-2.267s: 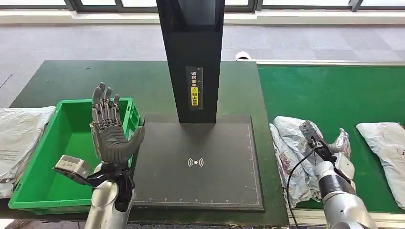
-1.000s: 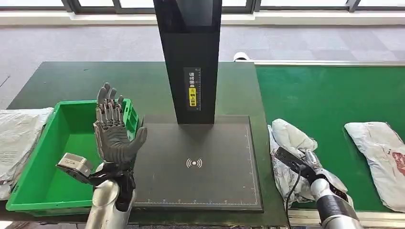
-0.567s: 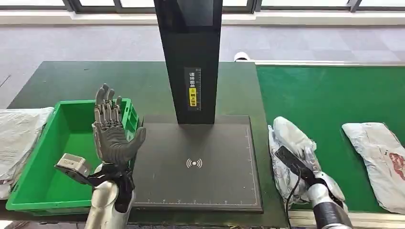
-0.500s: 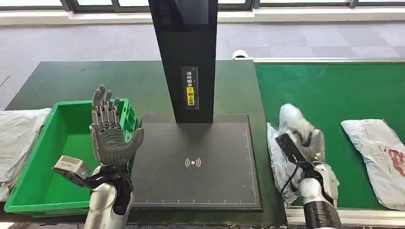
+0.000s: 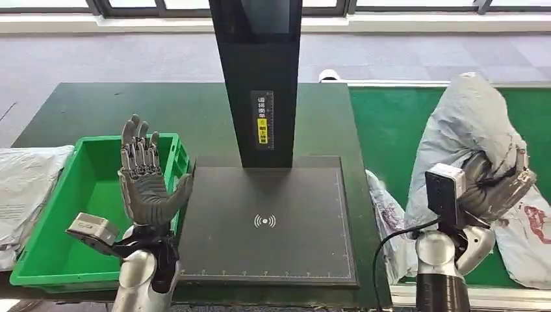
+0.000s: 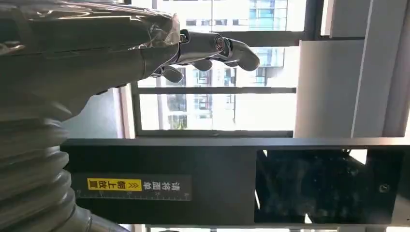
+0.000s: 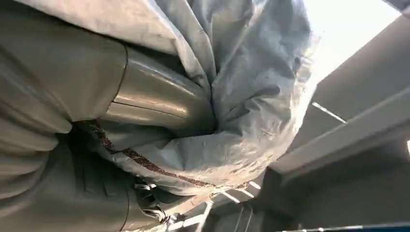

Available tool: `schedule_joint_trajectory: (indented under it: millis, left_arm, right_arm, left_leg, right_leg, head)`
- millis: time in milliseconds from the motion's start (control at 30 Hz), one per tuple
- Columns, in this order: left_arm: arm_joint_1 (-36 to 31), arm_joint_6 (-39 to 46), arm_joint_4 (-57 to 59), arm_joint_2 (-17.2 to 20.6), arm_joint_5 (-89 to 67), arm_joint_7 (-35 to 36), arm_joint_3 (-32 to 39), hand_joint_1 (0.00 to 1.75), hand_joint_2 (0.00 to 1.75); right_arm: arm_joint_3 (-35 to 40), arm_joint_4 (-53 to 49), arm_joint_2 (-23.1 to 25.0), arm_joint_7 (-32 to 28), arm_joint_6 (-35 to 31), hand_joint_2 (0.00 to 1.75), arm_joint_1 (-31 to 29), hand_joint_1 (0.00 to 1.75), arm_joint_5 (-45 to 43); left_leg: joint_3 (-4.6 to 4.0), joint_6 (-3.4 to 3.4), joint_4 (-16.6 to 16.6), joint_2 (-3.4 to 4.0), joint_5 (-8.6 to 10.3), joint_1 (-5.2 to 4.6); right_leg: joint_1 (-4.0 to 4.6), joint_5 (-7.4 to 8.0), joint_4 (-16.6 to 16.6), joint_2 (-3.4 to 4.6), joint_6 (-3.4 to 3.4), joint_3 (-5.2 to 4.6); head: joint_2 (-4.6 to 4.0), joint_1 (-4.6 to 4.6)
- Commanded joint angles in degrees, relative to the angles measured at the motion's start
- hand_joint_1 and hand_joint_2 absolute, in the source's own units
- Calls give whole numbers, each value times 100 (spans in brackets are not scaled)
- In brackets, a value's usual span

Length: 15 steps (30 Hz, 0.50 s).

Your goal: Moved the parcel from conveyor to table for the left to box.

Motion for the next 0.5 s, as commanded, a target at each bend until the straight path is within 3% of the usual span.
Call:
schedule_joint_trajectory:
  millis: [33, 100, 200, 367, 500]
  left_arm:
    - [-114, 26, 320, -125, 2, 33, 47, 0, 175]
    - [-152, 32, 400, -88, 20, -8, 29, 0, 175]
    - [-275, -81, 582, -36, 20, -116, -51, 0, 175]
    - [-462, -102, 788, -3, 53, -156, -210, 0, 175]
    - [-448, -95, 769, -23, 105, -130, -229, 0, 175]
  right_arm:
    - [-99, -38, 224, -58, -25, 175, -203, 175, -187]
    - [612, 318, 19, 153, 653, 175, -291, 175, -207]
    - [1630, 1496, 115, 304, 1652, 175, -707, 175, 98]
    - [2738, 3575, 629, 285, 1637, 175, -1274, 175, 192]
    - [2954, 4233, 667, 161, 1686, 175, -1458, 175, -188]
  left_leg:
    - [7, -2, -4, -7, 0, 3]
    - [9, 0, -4, -3, -1, 4]
    - [20, 0, -13, 33, -3, 4]
    - [34, -10, -23, 92, 1, 12]
    - [17, -17, -14, 38, 12, 11]
  right_leg:
    - [4, -2, -5, -5, -5, 10]
    - [5, 0, -8, -3, -3, 12]
    - [6, 11, -17, 33, -5, 18]
    - [13, 27, -20, 90, -17, 10]
    - [23, 15, -13, 33, -19, 8]
  head:
    - [0, 0]
    - [2, 0]
    - [2, 2]
    - [0, 0]
    - [0, -2]
